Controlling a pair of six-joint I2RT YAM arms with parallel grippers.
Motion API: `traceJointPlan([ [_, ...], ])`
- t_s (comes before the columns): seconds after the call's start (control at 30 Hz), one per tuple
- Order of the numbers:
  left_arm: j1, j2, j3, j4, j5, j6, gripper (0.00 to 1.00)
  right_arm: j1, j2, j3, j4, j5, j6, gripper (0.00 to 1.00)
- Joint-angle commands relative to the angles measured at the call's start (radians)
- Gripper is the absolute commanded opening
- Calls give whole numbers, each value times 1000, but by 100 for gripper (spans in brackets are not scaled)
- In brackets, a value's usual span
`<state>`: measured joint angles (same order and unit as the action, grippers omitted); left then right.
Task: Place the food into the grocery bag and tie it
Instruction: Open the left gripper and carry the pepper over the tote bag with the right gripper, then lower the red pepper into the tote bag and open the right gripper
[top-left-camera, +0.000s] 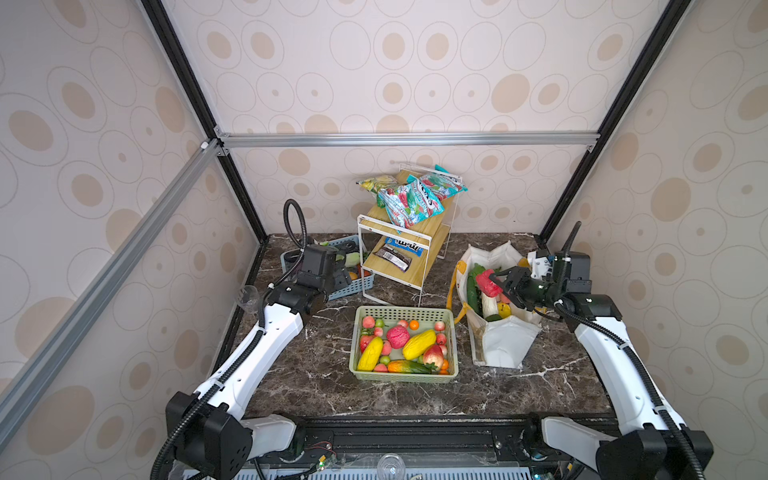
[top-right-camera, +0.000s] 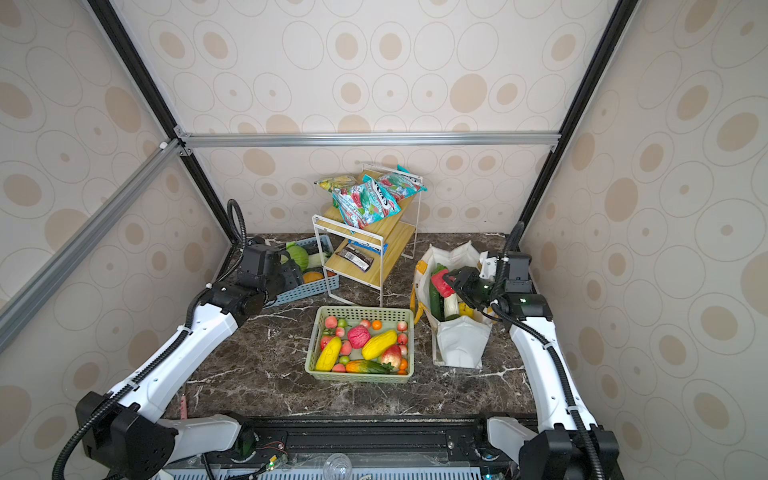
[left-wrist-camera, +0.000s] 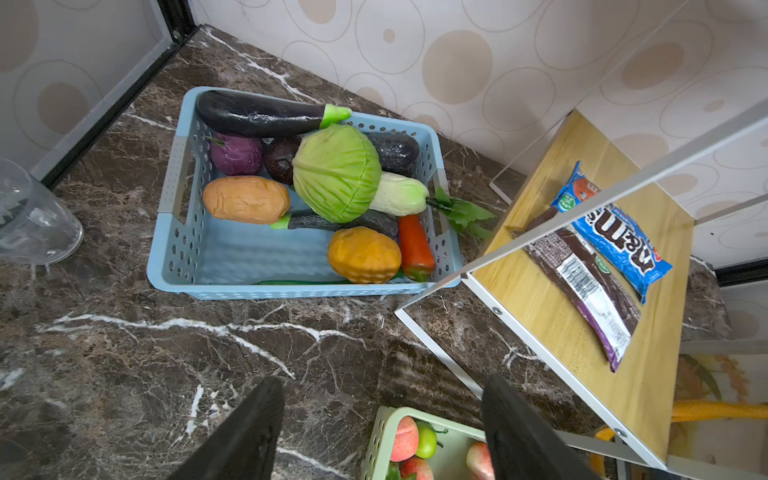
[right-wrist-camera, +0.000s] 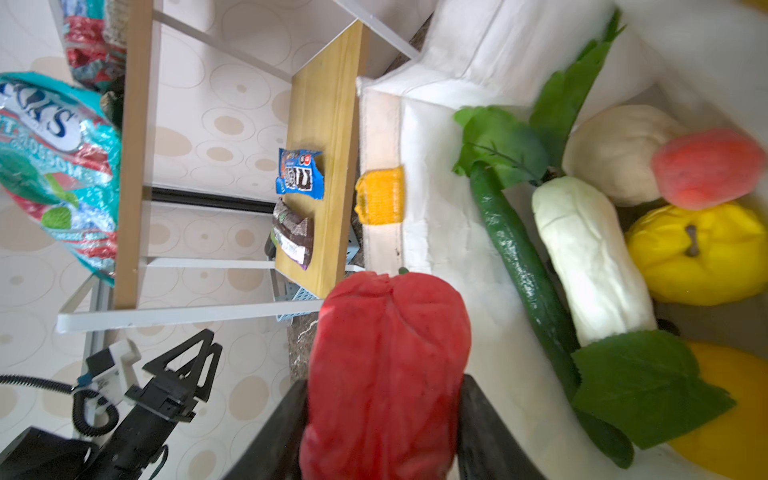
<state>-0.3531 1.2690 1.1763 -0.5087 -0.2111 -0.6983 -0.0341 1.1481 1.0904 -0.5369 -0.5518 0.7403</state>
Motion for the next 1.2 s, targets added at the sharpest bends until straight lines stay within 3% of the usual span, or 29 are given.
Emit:
traceJointPlan([
  [0.0, -11, 6, -5, 7, 4, 11, 75, -18, 23, 19, 1, 60, -34, 45],
  [0.7, -169, 51, -65, 30, 22, -13, 72, -73, 195, 32, 10, 260, -220, 44],
  [1.0, -196, 59, -67, 34, 21, -21, 72, -73, 298, 32, 7, 250, -281, 44],
  [1.17, -229, 79, -69, 66, 67, -35, 72, -73, 348, 28, 10, 245, -305, 53],
])
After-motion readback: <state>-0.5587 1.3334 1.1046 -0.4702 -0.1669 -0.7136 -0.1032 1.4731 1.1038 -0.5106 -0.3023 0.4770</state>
